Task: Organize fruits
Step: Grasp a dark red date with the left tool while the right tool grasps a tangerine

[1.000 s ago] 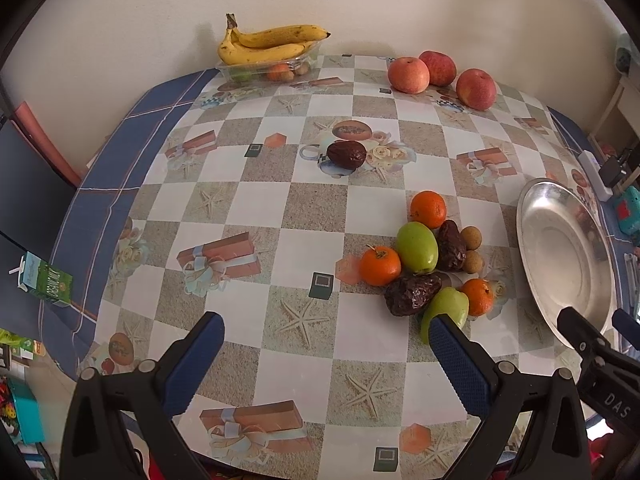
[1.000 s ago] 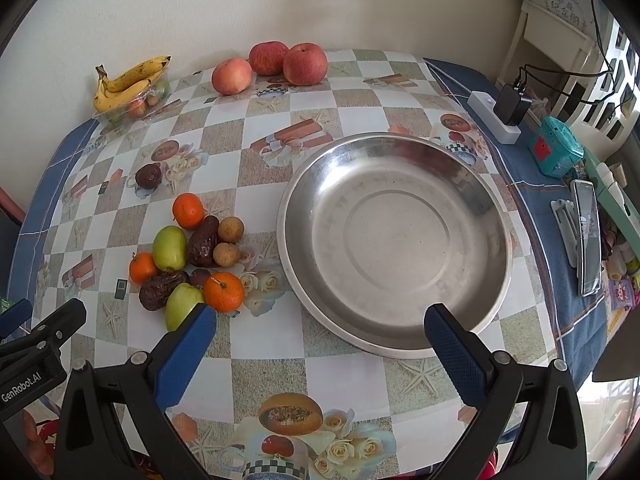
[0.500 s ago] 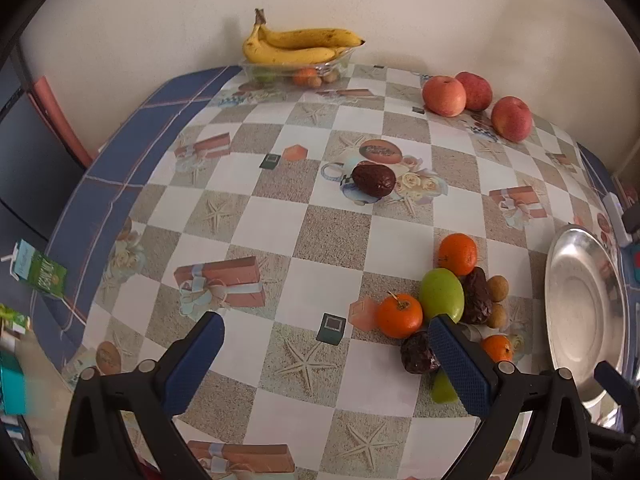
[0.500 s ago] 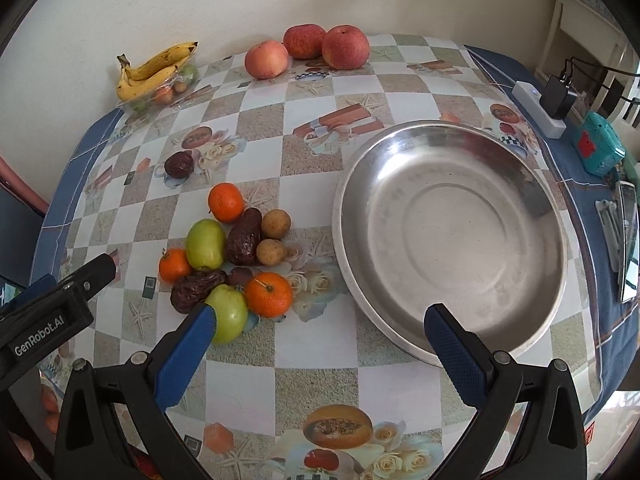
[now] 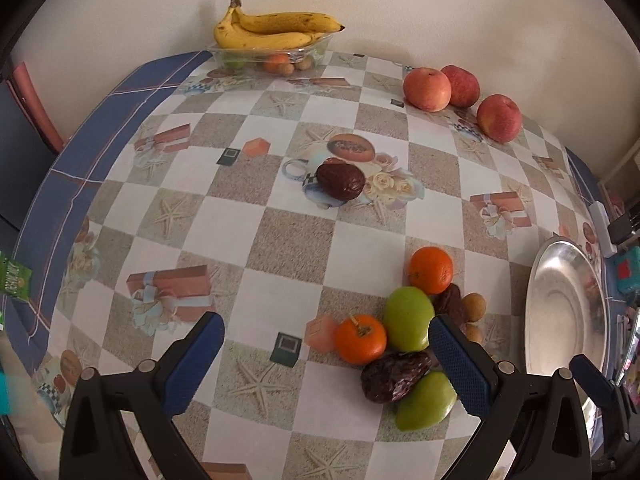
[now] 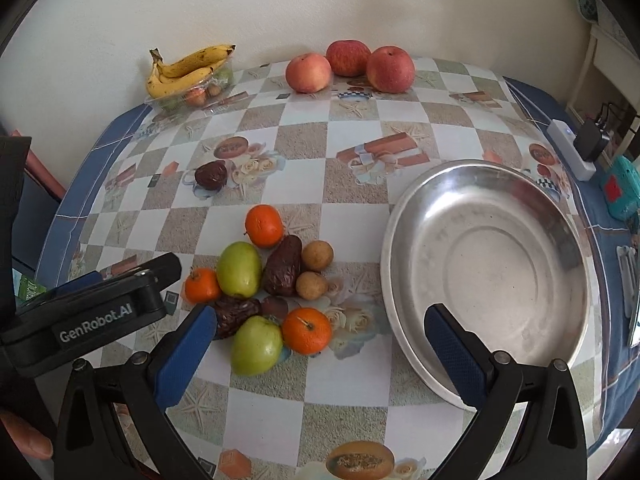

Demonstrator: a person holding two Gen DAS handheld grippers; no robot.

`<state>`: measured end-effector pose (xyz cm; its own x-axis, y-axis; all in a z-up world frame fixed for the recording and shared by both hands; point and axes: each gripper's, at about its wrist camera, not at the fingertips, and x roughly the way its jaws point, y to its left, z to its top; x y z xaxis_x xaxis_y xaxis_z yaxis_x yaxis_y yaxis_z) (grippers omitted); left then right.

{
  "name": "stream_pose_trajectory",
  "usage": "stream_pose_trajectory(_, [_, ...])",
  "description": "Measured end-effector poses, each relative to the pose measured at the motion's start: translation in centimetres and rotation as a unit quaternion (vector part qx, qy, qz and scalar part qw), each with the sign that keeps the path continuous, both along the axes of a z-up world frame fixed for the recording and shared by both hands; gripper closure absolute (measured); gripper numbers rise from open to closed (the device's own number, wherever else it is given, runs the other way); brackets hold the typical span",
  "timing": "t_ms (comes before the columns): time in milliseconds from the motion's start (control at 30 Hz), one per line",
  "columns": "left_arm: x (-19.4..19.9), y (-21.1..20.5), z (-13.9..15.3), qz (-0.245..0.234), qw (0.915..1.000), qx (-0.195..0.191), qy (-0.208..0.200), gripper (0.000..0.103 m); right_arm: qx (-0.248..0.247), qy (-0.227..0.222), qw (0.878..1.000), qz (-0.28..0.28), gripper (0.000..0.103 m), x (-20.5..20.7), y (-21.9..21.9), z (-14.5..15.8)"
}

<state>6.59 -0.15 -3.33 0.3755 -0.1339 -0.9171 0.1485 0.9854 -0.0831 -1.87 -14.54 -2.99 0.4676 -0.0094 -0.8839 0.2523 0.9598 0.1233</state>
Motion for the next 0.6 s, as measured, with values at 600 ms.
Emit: stream_pose_trajectory(600, [2.3, 1.8, -2.7, 0.041, 0.9898, -0.087, 0.105, 0.0, 0.018, -0.003, 1.0, -0.01, 0.0, 2.4, -1.5, -0.7])
